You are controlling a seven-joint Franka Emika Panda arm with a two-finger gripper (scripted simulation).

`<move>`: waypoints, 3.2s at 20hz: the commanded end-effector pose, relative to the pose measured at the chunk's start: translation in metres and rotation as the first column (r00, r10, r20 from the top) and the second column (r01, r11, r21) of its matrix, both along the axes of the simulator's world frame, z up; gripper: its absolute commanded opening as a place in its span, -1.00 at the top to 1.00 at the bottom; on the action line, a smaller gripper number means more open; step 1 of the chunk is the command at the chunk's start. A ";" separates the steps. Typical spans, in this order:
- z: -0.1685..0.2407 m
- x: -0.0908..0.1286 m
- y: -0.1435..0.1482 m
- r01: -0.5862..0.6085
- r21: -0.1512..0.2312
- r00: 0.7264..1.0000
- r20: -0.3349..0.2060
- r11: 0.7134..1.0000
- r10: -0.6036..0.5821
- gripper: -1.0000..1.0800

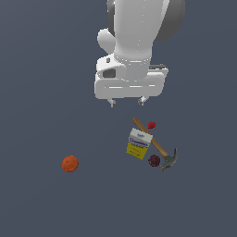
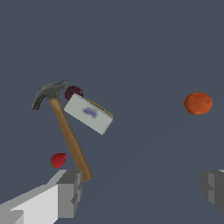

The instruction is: Pick up a designated object from a clutter of objects.

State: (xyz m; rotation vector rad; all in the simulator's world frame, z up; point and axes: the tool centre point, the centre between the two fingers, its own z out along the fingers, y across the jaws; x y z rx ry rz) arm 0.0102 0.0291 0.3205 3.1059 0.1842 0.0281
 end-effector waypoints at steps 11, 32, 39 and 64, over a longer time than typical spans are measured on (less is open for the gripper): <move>-0.019 0.022 -0.023 -0.155 -0.016 0.988 -0.013 0.988 0.154 -0.92; -0.083 0.073 -0.100 -0.572 -0.017 0.820 -0.055 0.820 0.570 -0.92; -0.108 0.086 -0.127 -0.688 -0.006 0.725 -0.062 0.726 0.686 -0.92; -0.201 0.109 -0.230 -0.954 0.030 0.296 -0.034 0.297 0.955 -0.92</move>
